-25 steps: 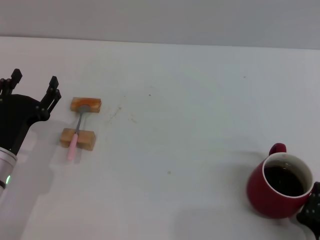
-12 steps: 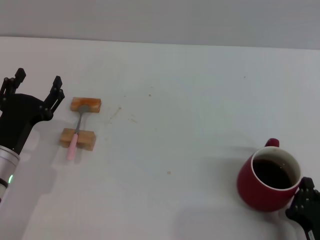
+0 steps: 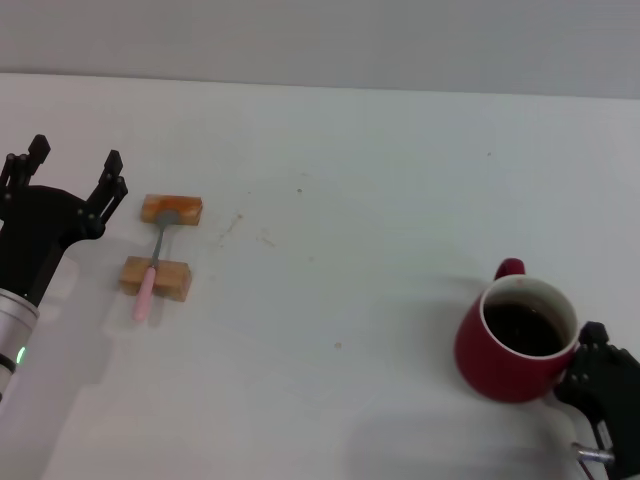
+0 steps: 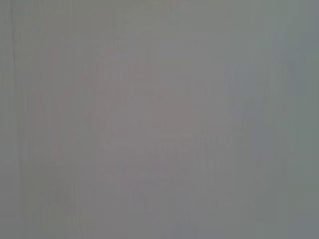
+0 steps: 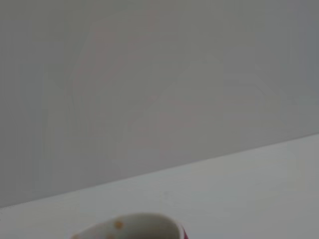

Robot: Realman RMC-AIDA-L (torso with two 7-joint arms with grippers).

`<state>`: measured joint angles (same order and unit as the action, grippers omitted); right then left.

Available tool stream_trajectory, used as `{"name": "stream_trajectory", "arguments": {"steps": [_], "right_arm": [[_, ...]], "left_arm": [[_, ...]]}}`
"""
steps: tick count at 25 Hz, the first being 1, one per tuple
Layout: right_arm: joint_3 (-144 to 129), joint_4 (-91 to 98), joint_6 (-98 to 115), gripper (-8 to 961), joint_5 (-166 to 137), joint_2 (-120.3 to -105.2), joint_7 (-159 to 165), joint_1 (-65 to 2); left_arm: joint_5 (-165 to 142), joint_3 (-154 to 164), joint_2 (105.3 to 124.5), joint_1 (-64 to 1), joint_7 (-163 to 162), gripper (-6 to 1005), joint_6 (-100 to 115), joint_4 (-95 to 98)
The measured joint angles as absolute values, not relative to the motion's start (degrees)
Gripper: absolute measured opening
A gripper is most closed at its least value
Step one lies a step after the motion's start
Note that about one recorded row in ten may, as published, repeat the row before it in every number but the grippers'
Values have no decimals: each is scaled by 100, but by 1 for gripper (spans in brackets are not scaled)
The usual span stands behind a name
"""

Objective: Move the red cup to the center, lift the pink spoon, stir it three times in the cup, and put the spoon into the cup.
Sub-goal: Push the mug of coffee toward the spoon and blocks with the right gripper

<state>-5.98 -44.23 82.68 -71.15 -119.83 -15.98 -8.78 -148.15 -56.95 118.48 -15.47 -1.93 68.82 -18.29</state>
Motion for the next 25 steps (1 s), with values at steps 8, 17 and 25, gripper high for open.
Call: {"name": "stream_trajectory", "arguments": {"steps": [8, 17, 25], "right_arm": [[-425, -4411, 7726, 0, -7121, -11979, -1600, -1224], [-341, -4412, 7426, 0, -7144, -11979, -1600, -1565], [-299, -4399, 7183, 0, -7155, -11978, -1600, -1844]], "left_arm": [[-14810, -5751, 11847, -1664, -193, 800, 6873, -1706], [-14809, -5782, 11848, -1741, -193, 797, 6864, -1688], [-14809, -5784, 11848, -1734, -193, 794, 6864, -1687]]}}
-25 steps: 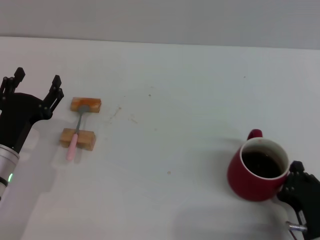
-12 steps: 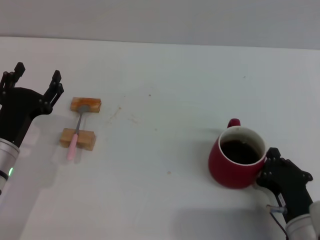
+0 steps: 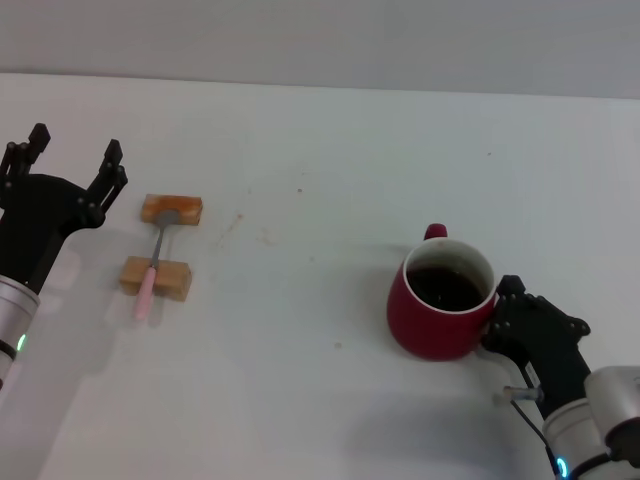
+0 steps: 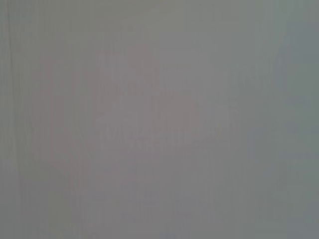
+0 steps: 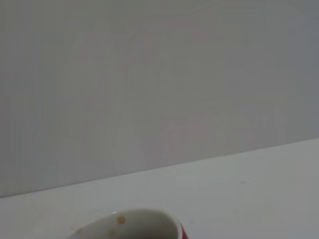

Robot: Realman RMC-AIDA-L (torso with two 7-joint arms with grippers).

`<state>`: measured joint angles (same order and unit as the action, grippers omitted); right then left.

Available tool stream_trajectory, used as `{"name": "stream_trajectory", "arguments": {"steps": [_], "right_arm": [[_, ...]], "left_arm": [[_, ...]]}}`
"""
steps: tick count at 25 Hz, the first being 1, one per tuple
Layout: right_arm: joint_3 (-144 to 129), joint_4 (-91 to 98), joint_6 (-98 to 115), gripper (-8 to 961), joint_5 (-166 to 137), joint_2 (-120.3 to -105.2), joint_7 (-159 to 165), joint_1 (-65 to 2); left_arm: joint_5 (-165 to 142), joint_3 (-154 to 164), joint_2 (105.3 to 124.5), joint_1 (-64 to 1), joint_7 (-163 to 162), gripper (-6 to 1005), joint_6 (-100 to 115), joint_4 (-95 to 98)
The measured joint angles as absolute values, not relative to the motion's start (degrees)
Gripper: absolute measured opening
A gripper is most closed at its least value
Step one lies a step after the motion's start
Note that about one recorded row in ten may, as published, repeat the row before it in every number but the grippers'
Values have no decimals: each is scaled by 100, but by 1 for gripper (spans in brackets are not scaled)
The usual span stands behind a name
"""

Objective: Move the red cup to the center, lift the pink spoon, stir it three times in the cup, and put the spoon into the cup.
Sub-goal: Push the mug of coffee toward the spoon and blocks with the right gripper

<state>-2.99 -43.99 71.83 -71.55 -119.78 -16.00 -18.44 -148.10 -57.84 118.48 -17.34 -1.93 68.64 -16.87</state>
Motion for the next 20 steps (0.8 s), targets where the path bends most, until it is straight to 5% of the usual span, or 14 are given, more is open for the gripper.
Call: {"name": "stream_trajectory", "arguments": {"steps": [20], "right_arm": [[-9, -4341, 6556, 0, -7551, -11970, -1546, -2300]], "left_arm": [[-14809, -5792, 11865, -1687, -245, 787, 6903, -1752]]}}
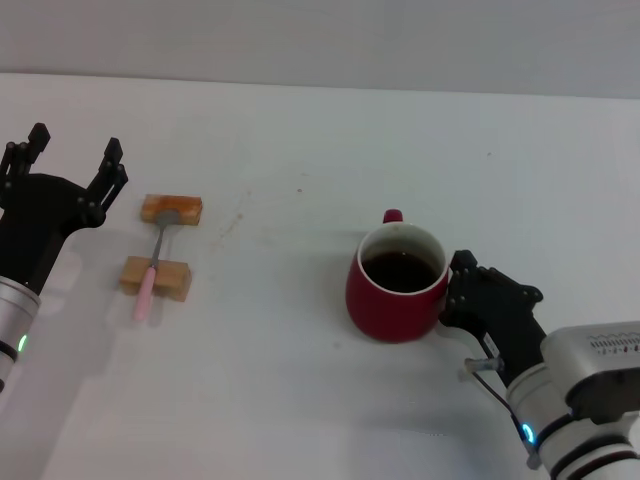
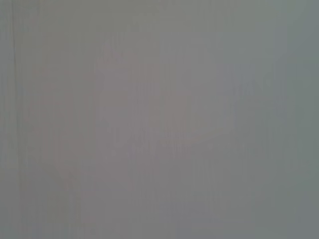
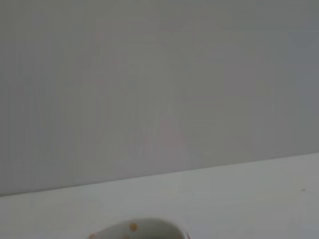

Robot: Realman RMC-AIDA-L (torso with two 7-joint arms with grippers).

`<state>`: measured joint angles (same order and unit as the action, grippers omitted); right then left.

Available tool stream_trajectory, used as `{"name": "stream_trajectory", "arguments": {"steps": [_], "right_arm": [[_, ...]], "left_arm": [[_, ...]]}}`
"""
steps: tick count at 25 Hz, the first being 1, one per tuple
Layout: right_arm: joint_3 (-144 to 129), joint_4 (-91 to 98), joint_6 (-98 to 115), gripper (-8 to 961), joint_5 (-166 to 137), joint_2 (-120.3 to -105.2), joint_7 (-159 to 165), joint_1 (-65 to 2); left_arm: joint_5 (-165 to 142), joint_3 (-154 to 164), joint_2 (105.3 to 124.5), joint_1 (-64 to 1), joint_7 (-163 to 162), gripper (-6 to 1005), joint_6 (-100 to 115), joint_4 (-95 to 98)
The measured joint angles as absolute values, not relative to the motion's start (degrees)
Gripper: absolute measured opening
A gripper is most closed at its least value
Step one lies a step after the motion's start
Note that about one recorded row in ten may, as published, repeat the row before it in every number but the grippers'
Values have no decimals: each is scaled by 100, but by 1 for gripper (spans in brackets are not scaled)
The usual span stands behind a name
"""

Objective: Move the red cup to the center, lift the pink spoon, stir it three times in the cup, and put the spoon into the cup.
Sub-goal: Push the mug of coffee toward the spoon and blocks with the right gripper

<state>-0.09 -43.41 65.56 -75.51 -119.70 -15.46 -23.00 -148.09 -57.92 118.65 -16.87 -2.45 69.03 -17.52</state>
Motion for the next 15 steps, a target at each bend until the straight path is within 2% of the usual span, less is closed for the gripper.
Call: {"name": "stream_trajectory", "arguments": {"steps": [15], "right_arm": [[165, -4330, 6332, -1, -7682, -11971, -1538, -2542]], "left_arm": [[-14810, -5792, 11865, -1717, -253, 781, 6904, -1736]]}}
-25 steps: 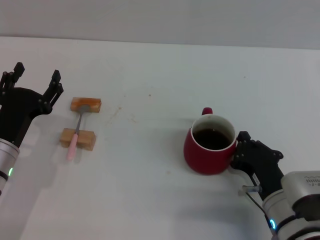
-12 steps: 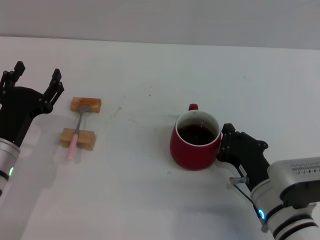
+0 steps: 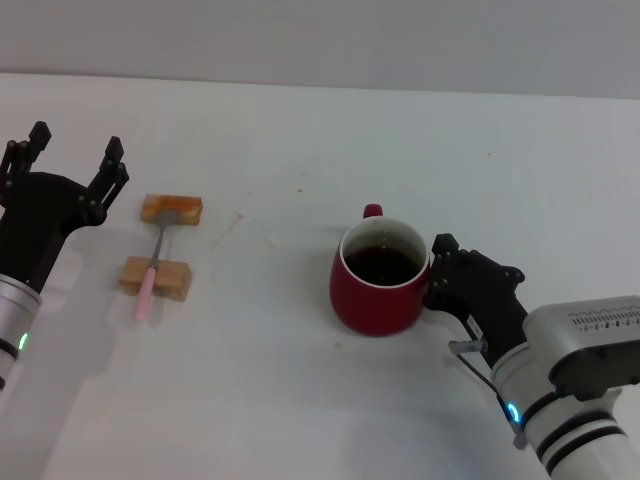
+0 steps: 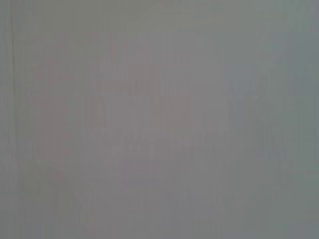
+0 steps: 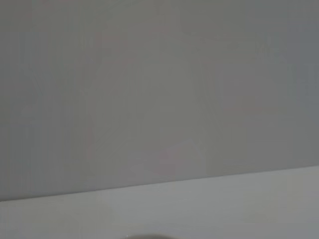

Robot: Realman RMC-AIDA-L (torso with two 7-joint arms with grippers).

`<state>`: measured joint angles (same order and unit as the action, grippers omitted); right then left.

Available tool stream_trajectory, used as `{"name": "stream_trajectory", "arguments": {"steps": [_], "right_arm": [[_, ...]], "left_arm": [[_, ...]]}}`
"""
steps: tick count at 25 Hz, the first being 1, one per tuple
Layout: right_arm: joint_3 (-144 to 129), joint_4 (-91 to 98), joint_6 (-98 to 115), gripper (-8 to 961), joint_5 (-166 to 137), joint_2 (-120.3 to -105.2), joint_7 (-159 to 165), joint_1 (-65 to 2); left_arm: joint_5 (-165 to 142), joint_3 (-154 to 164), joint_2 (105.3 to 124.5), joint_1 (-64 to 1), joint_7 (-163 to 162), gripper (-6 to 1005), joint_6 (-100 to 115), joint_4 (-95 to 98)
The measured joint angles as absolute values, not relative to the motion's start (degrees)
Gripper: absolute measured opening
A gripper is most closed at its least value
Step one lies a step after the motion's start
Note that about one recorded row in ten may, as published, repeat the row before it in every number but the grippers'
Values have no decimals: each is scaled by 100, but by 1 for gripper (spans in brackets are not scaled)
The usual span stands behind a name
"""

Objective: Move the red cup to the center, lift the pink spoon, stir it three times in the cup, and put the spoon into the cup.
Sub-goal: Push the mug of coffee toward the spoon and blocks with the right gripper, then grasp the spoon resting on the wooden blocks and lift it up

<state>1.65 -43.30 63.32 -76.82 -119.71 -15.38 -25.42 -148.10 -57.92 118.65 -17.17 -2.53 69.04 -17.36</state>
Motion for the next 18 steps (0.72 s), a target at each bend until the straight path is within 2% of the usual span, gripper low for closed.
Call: {"name": "stream_trajectory", "arguments": {"steps": [10, 18], "right_arm": [[248, -4274, 6247, -1, -7682, -11978, -1543, -2650], [349, -4135, 7680, -1, -7681, -11921, -1576, -1833]], "left_arm": [[-14810, -5800, 11865, -1737, -250, 778, 6894, -1721], [-14845, -5543, 11852, -1464, -267, 775, 7025, -1928]]}}
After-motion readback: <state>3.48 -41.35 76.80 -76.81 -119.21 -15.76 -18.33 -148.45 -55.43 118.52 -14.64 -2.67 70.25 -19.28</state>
